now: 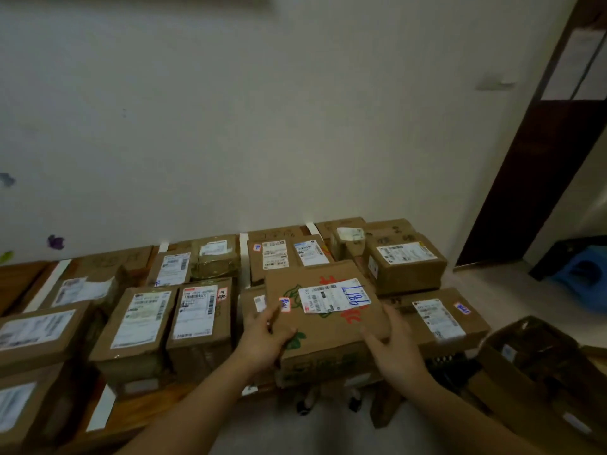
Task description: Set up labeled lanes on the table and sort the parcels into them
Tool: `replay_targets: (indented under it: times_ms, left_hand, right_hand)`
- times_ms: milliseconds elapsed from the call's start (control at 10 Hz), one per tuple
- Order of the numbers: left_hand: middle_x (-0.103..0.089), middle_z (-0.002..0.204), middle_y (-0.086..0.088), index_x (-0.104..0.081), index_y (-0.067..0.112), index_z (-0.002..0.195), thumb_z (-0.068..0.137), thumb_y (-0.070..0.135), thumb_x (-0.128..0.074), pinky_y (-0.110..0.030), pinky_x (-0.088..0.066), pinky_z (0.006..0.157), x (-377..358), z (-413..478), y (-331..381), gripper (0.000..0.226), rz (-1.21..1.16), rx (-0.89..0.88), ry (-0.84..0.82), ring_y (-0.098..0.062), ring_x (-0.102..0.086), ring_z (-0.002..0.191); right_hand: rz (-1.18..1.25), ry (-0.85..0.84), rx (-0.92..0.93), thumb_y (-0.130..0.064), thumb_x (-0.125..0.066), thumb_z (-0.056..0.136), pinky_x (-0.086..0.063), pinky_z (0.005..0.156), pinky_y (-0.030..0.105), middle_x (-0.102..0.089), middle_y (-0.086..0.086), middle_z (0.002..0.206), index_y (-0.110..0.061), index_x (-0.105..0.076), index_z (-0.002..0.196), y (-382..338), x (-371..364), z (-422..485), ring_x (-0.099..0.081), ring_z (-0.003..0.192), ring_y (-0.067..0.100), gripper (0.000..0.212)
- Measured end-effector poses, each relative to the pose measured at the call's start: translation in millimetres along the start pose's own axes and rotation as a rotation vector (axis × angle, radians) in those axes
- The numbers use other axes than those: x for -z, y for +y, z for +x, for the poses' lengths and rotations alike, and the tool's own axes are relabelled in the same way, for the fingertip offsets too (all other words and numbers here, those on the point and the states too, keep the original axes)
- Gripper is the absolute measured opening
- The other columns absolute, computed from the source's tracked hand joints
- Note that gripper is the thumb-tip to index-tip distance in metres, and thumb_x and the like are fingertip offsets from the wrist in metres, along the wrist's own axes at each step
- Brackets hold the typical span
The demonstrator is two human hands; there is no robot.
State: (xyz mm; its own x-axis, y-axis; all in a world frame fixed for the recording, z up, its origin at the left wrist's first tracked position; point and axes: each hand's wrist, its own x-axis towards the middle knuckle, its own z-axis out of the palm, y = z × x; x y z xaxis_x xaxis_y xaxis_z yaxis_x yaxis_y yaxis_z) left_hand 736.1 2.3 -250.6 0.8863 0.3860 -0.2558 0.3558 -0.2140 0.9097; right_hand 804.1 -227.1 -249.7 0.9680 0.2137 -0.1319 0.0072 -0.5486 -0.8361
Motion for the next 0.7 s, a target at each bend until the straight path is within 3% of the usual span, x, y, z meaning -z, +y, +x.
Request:
replay_targets:
  times_ms: [100,200,300,700]
  left_hand:
    - [-0.040,0.138,-0.007,-0.041,0.024,0.142,0.085,0.029,-0.069,-0.034,-0.051,0.094,2.5,-0.5,-10.1,0.064,0.062,0.026,0.037,-0.020,-0.056,0.112]
    - [-0.032,0.136,0.000,-0.037,0.018,0.144,0.085,0.026,-0.069,-0.031,-0.039,0.107,3.2,-10.2,-10.3,0.067,0.208,0.025,0.053,-0.021,-0.045,0.126]
    - [-0.016,0.150,0.003,-0.022,0.023,0.150,0.087,0.033,-0.065,-0.026,-0.027,0.110,-2.4,-13.8,-8.6,0.076,0.333,0.020,-0.023,-0.017,-0.028,0.137]
    - [0.009,0.160,0.001,-0.001,0.033,0.151,0.090,0.053,-0.050,-0.042,-0.006,0.118,-3.2,-4.3,12.6,0.080,0.673,0.061,-0.048,-0.026,0.005,0.146]
  right_hand:
    - [-0.064,-0.141,0.038,-0.048,-0.057,0.090,-0.035,0.108,0.036,-0.026,-0.001,0.146,-0.036,-0.025,0.148,7.3,-0.6,5.7,-0.038,0.131,0.020,0.067]
    - [-0.096,-0.228,0.051,-0.044,-0.057,0.091,-0.036,0.110,0.035,-0.023,-0.001,0.145,-0.036,-0.024,0.147,13.2,-3.8,10.6,-0.037,0.131,0.019,0.066]
    - [-0.133,-0.263,0.049,-0.045,-0.055,0.093,-0.035,0.110,0.033,-0.021,0.000,0.145,-0.036,-0.023,0.148,17.5,-3.1,16.8,-0.038,0.130,0.019,0.064]
    - [-0.327,-0.351,0.116,-0.052,-0.058,0.087,-0.028,0.114,0.037,-0.011,-0.001,0.154,-0.032,-0.027,0.145,-1.1,11.8,48.0,-0.024,0.140,0.023,0.068]
